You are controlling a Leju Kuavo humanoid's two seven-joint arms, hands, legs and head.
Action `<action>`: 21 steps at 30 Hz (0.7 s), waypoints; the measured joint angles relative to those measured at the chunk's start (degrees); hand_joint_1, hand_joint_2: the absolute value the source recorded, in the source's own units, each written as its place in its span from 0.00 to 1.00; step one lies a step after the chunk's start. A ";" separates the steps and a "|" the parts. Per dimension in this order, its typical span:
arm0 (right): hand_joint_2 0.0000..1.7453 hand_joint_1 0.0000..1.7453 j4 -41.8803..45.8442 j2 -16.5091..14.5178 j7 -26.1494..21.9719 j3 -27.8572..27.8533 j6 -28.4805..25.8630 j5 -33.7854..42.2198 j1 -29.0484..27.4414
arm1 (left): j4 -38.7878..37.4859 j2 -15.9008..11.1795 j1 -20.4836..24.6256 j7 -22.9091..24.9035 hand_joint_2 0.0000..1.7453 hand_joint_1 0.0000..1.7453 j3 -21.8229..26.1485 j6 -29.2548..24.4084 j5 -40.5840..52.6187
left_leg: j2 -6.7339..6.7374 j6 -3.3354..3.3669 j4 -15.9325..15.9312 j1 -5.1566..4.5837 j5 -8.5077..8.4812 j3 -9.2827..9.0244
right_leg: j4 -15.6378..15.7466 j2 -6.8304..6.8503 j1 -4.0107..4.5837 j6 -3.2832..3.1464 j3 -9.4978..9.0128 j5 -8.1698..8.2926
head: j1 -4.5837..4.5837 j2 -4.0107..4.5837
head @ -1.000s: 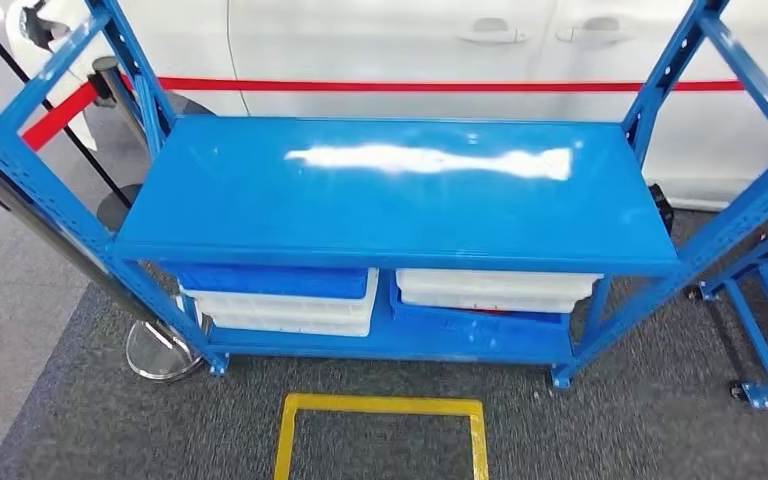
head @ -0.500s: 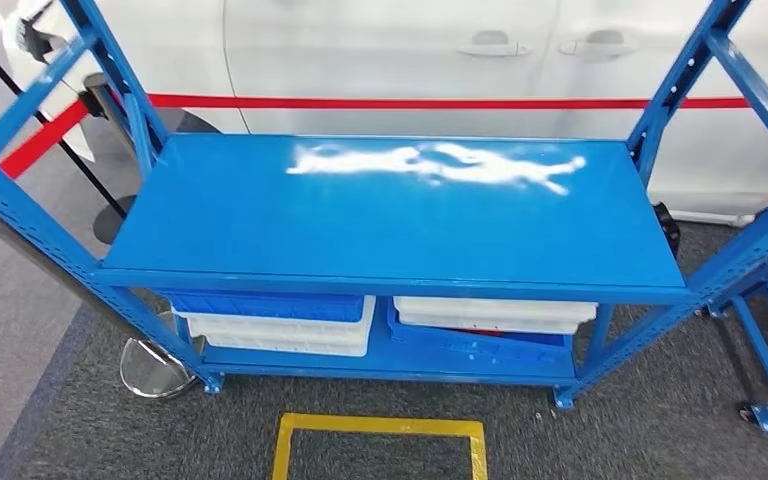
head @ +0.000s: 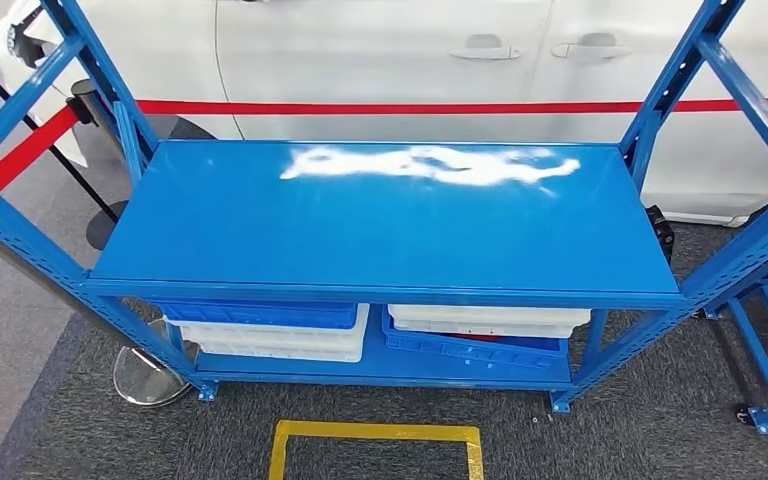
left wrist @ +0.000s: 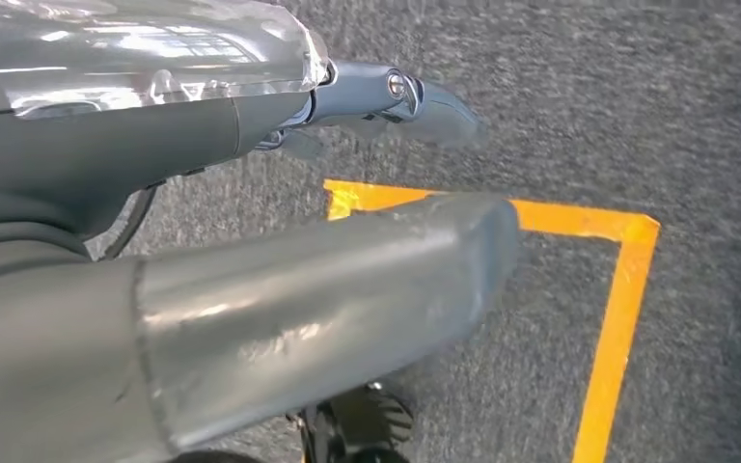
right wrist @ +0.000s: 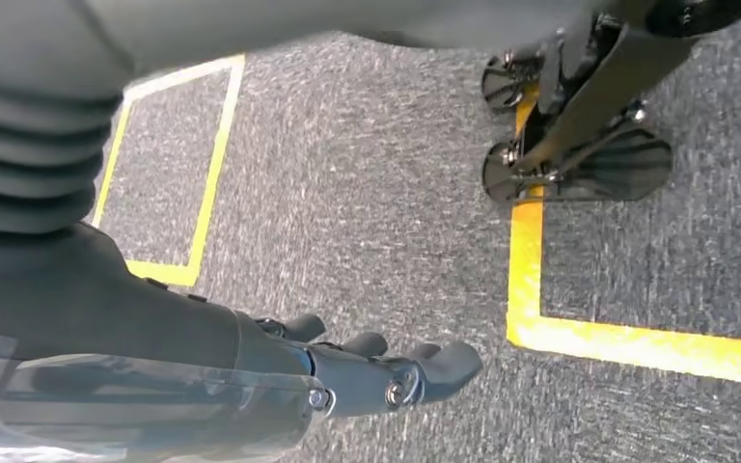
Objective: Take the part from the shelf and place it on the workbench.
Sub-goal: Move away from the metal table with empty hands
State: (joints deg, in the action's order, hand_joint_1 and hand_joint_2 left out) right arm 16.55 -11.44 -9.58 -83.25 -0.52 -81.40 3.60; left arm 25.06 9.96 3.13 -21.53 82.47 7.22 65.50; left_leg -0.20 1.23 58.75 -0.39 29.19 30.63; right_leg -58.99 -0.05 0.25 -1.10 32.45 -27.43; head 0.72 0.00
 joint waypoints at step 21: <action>0.50 0.00 0.02 0.14 1.08 -0.01 -2.09 1.13 0.56 | 1.02 0.91 0.41 3.08 1.00 0.00 0.02 -1.27 0.00 | 0.01 -0.98 0.04 1.03 -0.22 -0.49 | -0.18 -0.27 -2.47 3.27 0.10 -0.33 | -0.48 0.00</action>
State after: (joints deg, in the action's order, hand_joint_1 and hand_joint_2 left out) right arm 16.57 -11.30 -8.50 -83.26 -2.62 -80.26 4.17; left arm 26.08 10.87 3.53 -18.45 82.49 5.95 65.50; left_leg -0.19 0.25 58.79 0.65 28.96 30.14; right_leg -59.18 -0.32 -2.22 2.17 32.55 -27.76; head 0.24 0.00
